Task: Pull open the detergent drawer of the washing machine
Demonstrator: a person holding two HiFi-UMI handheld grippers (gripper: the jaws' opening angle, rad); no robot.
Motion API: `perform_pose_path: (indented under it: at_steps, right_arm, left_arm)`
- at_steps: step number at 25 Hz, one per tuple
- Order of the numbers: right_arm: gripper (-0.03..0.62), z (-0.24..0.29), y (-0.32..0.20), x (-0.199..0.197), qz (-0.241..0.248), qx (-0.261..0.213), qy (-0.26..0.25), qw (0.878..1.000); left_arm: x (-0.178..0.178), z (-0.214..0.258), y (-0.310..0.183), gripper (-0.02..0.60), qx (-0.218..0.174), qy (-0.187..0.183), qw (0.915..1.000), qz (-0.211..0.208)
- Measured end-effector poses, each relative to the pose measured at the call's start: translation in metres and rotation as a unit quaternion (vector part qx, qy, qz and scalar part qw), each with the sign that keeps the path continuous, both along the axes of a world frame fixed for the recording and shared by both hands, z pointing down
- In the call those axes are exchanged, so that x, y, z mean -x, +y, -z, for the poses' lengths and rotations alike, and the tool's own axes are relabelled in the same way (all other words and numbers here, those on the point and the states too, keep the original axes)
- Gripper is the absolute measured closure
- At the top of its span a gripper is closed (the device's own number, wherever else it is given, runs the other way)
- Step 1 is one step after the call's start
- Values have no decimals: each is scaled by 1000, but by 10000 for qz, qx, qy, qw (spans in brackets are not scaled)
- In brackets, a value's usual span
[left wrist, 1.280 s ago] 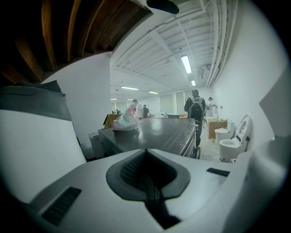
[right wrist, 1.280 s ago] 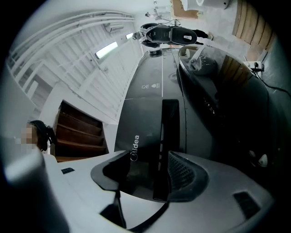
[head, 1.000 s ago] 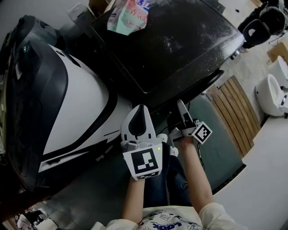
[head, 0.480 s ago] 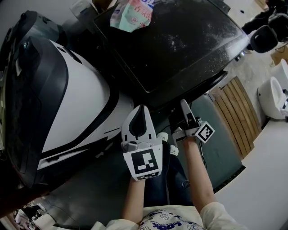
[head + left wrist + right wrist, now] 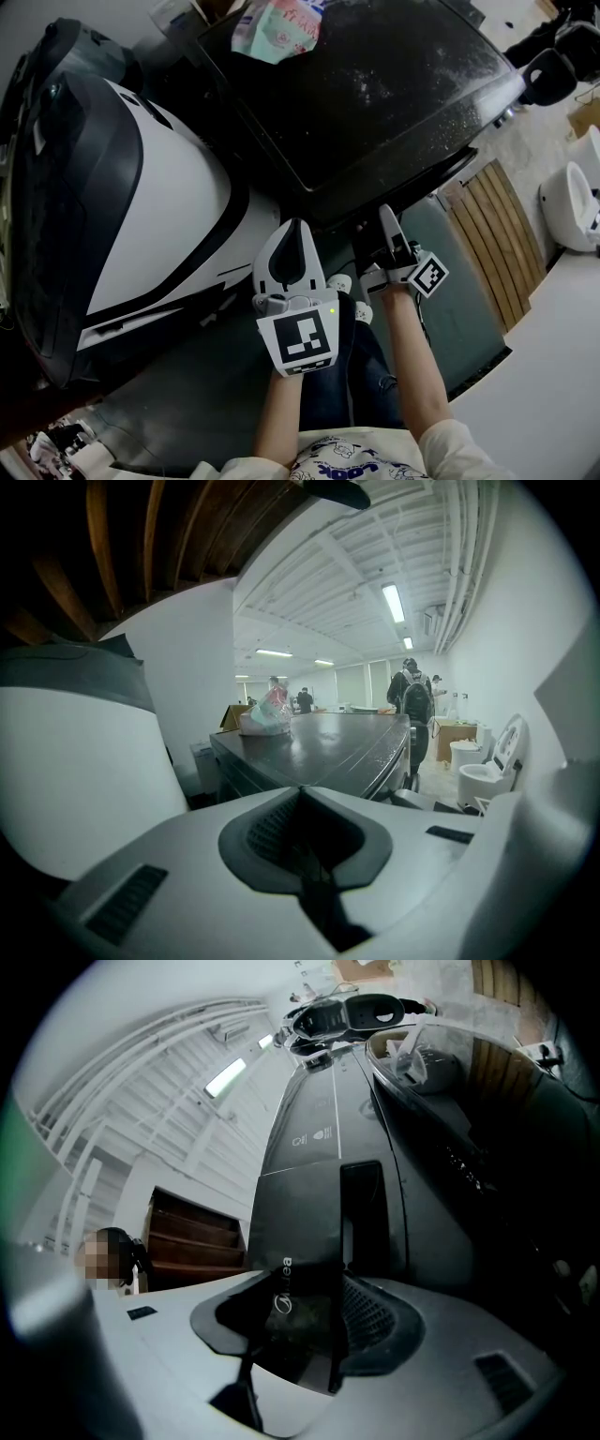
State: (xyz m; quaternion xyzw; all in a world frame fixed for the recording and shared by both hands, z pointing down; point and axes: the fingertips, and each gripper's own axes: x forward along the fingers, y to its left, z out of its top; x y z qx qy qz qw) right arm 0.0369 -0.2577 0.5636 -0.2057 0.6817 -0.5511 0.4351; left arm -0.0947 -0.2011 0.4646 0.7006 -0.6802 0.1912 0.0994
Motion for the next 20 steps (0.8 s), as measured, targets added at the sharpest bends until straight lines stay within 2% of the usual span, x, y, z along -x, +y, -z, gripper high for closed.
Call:
perform_pose_path:
  at_steps: [3,7,10,13,20]
  right_arm:
    - [355,-1,-1,0,-60,12,-30,10000]
    - [362,-2,-1,0,-118,12,-61,9999]
    - [368,-3,0,-1,-169,5,-91,9998]
    - [376,-3,3,-4,-212,-10,-141,9997]
    - [379,-3,8,-8,-208,-22,-69,9998]
  left_arm:
    - [1,0,-1,568,-117,32,9999,33]
    - [2,-4,3,568,58,-29,10000,21]
    - [3,-3,2,568,-73,28,9999,66]
    - [3,-4,4,568,42,-23,10000,33]
    - [-2,-3,4,568,26,-7,10000,8]
